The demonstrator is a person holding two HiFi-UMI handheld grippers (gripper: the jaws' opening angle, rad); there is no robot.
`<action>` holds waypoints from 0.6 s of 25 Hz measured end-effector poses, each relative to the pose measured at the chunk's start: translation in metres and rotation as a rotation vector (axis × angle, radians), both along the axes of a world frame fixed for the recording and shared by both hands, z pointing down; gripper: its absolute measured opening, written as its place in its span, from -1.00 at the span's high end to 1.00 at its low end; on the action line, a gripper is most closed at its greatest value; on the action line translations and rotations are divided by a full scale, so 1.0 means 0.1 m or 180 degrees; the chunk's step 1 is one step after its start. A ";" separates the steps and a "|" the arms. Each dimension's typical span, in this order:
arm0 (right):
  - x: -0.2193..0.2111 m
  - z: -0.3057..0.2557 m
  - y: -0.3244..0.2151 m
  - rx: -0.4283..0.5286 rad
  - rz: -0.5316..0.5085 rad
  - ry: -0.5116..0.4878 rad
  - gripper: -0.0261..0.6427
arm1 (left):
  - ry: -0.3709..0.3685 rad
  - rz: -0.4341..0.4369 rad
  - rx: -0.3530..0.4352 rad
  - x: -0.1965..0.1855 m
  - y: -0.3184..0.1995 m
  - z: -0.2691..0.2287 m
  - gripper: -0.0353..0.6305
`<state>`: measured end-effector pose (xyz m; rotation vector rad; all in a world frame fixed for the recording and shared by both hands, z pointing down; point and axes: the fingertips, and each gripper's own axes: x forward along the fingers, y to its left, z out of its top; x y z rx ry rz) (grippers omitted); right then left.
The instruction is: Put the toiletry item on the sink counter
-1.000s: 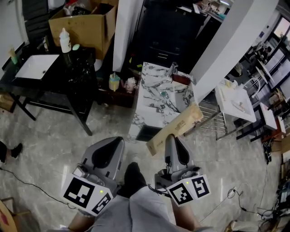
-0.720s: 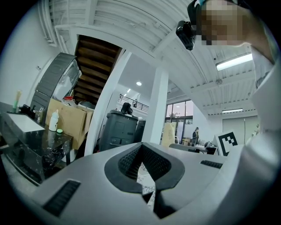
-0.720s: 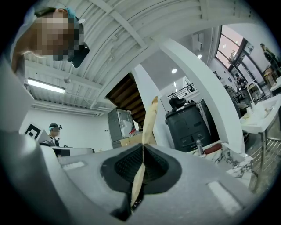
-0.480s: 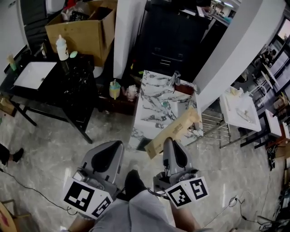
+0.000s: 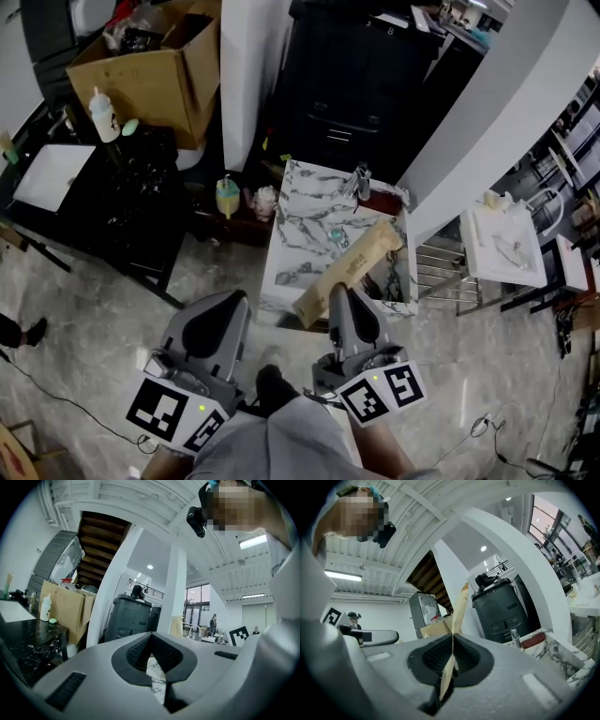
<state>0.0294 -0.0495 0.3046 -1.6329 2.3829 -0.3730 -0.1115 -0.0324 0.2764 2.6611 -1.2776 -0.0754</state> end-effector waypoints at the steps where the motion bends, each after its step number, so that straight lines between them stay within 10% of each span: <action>1: 0.04 0.01 -0.10 -0.0020 -0.0021 -0.0002 0.93 | 0.0005 -0.0019 -0.0008 0.04 -0.10 0.00 0.88; 15: 0.37 0.14 -1.04 -0.0145 -0.0322 -0.0071 0.93 | -0.0022 -0.0193 -0.0013 0.51 -1.02 0.02 0.88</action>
